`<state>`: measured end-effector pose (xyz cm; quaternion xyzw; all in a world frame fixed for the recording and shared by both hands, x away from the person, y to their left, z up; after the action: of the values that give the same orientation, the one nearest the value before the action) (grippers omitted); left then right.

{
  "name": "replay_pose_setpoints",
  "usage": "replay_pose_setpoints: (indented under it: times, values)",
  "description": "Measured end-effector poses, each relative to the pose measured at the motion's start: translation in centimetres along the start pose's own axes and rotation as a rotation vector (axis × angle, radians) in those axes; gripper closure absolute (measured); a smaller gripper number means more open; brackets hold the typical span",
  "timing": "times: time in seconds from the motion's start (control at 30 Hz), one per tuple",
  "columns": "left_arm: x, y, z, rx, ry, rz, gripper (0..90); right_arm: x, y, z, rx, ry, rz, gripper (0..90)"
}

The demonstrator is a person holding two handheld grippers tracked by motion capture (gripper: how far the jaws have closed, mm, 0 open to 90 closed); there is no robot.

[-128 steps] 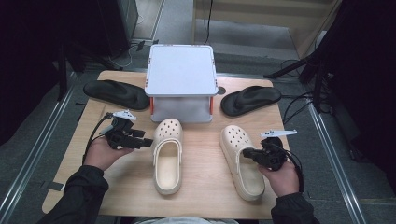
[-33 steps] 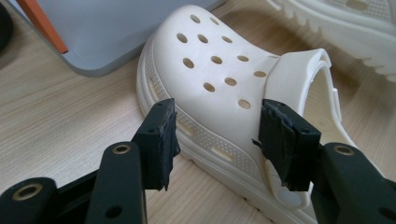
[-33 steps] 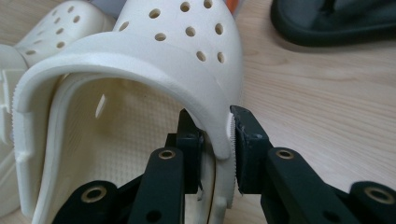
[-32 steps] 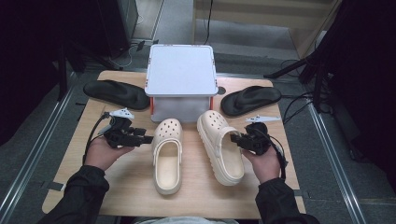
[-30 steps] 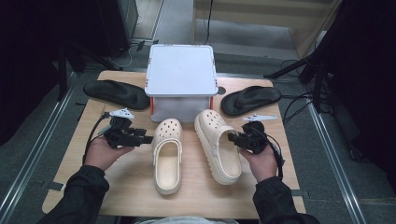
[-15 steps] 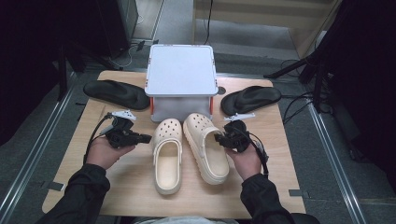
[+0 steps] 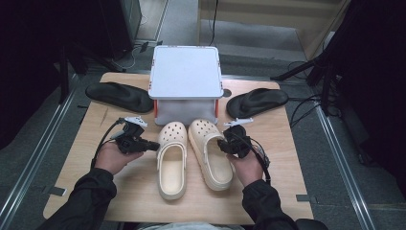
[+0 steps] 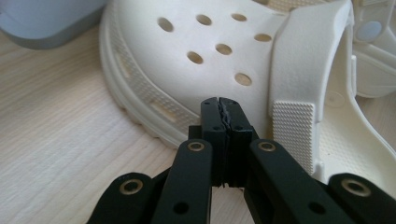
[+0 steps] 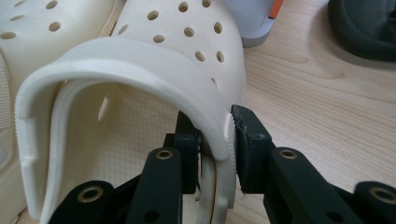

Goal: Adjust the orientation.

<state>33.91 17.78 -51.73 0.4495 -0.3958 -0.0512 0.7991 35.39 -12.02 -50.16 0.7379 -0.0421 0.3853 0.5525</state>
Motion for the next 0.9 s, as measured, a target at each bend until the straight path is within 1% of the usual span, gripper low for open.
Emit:
replay_pose_setpoints:
  times: [0.03, 0.1, 0.17, 0.23, 0.27, 0.3, 0.43, 0.53, 0.6, 0.67, 0.73, 0.77, 0.8, 0.9]
  values:
    - [0.0, 0.0, 0.1, 0.0, 0.001, 0.002, 90.0, 0.0, -0.1, -0.2, -0.004, 0.005, -0.002, 73.5]
    - [0.0, 0.0, 0.1, -0.004, -0.005, -0.006, 90.0, 0.0, -0.2, -0.6, -0.009, 0.0, -0.006, 72.6]
    - [0.0, -0.1, 0.3, -0.008, -0.012, -0.007, 90.0, 0.0, -0.4, -0.9, -0.004, -0.004, -0.007, 71.4]
    - [0.0, -0.1, 0.5, -0.007, -0.017, -0.01, 90.0, -0.1, -0.6, -1.3, 0.009, 0.001, -0.011, 70.0]
    - [0.0, -0.2, 0.5, -0.012, -0.02, -0.012, 90.0, -0.1, -0.6, -1.5, 0.0, 0.014, -0.009, 70.0]
    - [0.0, -0.2, 0.5, -0.015, -0.021, -0.013, 89.7, -0.1, -0.6, -1.6, 0.0, 0.018, -0.01, 70.0]
    - [0.0, -0.3, 0.9, -0.024, -0.023, -0.014, 89.6, -0.1, -0.6, -1.7, 0.011, 0.017, -0.004, 69.3]
    - [0.0, -0.4, 1.4, -0.043, -0.039, -0.021, 89.6, -0.2, -0.6, -1.9, 0.023, 0.014, 0.0, 68.6]
    - [0.0, -0.4, 1.8, -0.033, -0.045, -0.013, 89.4, -0.3, -0.6, -1.9, 0.024, 0.017, 0.001, 68.1]
    - [0.0, -0.4, 1.7, -0.042, -0.042, -0.011, 89.0, -0.3, -0.6, -1.9, 0.032, 0.018, 0.006, 66.7]
    - [0.0, -0.3, 1.6, -0.04, -0.043, -0.013, 88.0, -0.3, -0.5, -1.8, 0.049, 0.022, 0.011, 64.6]
    - [0.0, -0.3, 1.6, -0.039, -0.038, -0.01, 86.8, -0.4, -0.5, -1.6, 0.063, 0.026, 0.018, 63.3]
    - [0.1, -0.2, 1.6, -0.05, -0.029, -0.002, 85.2, -0.4, -0.4, -1.6, 0.071, 0.024, 0.023, 62.4]
    - [0.4, 0.2, 1.7, -0.047, -0.03, 0.011, 81.9, -0.3, 0.3, -1.5, 0.08, 0.035, 0.058, 59.1]
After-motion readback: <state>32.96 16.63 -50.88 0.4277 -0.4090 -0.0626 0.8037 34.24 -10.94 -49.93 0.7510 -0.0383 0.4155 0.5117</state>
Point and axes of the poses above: each handheld gripper's, and its own axes: y roughly backward along the jaws, x roughly out of its top, z roughly to its right, the point moved 4 cm from there along -y, roughly forward along the jaws, and after that the axes turned 2 degrees about x, right-handed, at the moved point
